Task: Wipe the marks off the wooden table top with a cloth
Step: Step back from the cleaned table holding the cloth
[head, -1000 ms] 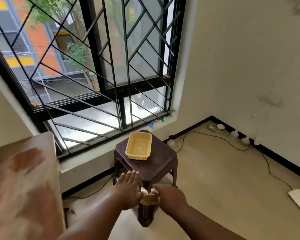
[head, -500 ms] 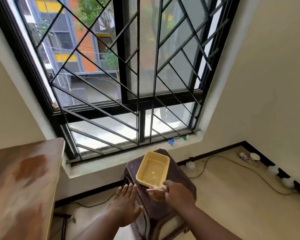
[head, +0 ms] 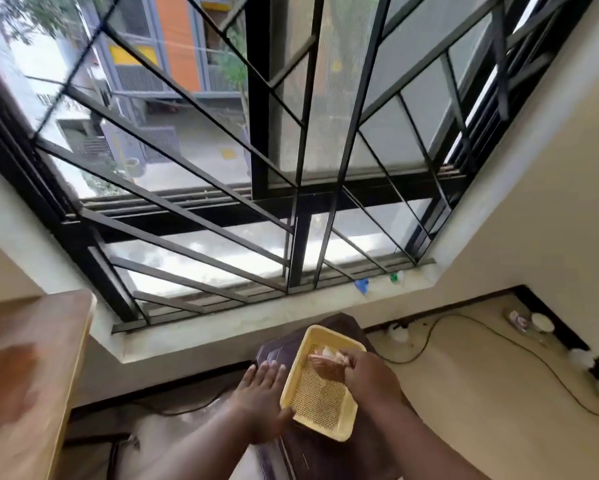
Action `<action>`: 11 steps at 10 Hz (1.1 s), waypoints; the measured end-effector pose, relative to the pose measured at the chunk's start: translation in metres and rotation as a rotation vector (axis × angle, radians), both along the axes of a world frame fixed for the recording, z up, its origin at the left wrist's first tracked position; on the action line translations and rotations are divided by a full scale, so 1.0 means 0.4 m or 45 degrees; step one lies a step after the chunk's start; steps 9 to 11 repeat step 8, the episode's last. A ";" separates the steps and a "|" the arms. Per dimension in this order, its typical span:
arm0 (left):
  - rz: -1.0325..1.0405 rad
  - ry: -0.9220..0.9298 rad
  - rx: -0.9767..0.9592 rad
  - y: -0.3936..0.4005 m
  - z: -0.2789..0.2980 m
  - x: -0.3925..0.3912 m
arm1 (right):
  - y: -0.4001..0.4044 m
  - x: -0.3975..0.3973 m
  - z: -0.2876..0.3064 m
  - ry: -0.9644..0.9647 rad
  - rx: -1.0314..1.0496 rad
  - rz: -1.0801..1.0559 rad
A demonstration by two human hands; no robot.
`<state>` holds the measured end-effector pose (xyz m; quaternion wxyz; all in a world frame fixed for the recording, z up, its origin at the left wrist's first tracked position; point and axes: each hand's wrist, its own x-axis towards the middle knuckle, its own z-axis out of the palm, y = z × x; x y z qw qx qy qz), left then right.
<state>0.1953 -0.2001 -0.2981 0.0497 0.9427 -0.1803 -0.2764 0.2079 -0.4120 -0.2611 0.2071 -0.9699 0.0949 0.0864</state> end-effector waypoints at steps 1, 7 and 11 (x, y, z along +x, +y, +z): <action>-0.016 0.053 0.012 -0.001 -0.039 0.028 | 0.004 0.040 -0.033 -0.094 -0.064 -0.027; -0.079 0.049 0.024 -0.093 -0.145 0.056 | 0.070 0.007 -0.295 0.450 -0.041 0.522; -0.031 0.027 0.023 -0.106 -0.146 0.039 | 0.047 -0.006 -0.289 0.405 -0.080 0.604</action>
